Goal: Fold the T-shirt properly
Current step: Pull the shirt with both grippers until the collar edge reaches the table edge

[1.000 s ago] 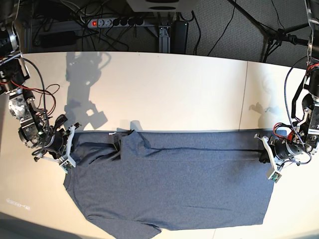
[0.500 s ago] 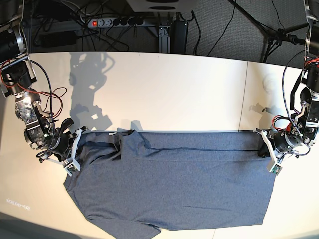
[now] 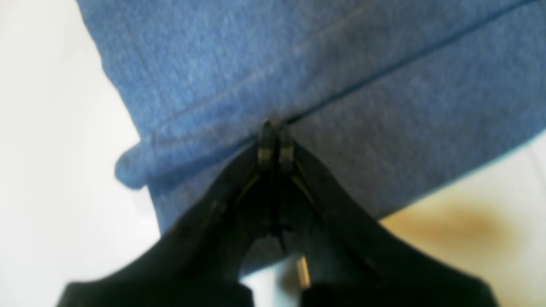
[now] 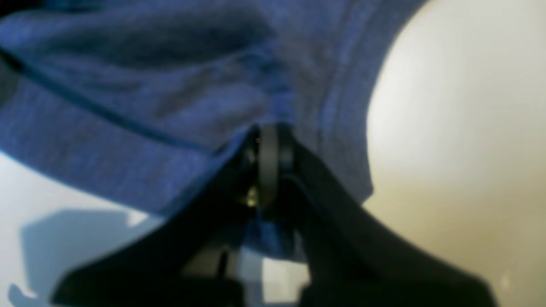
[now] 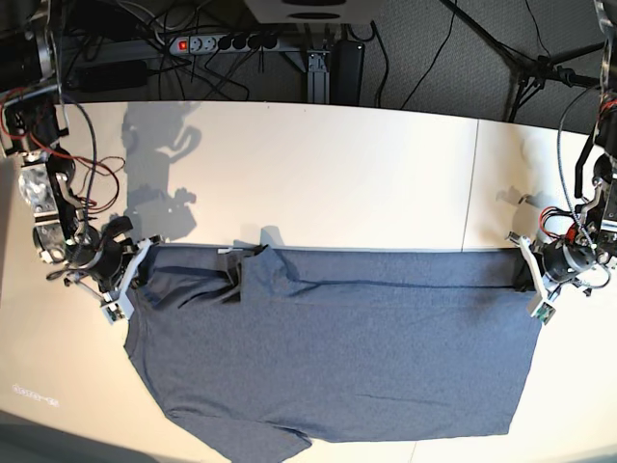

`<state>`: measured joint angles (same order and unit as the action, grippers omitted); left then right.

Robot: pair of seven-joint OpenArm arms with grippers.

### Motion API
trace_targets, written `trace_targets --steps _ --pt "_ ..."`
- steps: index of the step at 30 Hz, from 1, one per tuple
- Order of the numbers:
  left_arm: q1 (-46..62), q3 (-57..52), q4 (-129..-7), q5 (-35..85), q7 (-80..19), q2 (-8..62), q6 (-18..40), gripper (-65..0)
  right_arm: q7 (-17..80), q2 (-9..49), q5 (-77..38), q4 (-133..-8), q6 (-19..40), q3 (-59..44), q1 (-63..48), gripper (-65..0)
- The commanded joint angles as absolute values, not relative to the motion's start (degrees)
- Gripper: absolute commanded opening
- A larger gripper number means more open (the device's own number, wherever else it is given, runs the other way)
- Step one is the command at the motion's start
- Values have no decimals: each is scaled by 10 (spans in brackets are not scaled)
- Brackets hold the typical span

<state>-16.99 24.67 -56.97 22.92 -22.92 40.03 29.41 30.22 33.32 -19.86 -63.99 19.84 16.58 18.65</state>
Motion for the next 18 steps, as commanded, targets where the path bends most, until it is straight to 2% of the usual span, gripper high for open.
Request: trace_targets --steps 1,11,18 --pt "-158 247 -582 215 -272 415 298 -650 323 343 -196 -657 209 149 175 -650" --pt "-76 237 -691 231 -288 438 296 -650 347 343 -195 -792 209 66 29 -650" --pt "7 153 -729 219 -301 438 299 -650 352 343 -195 -845 209 25 -55 -650"
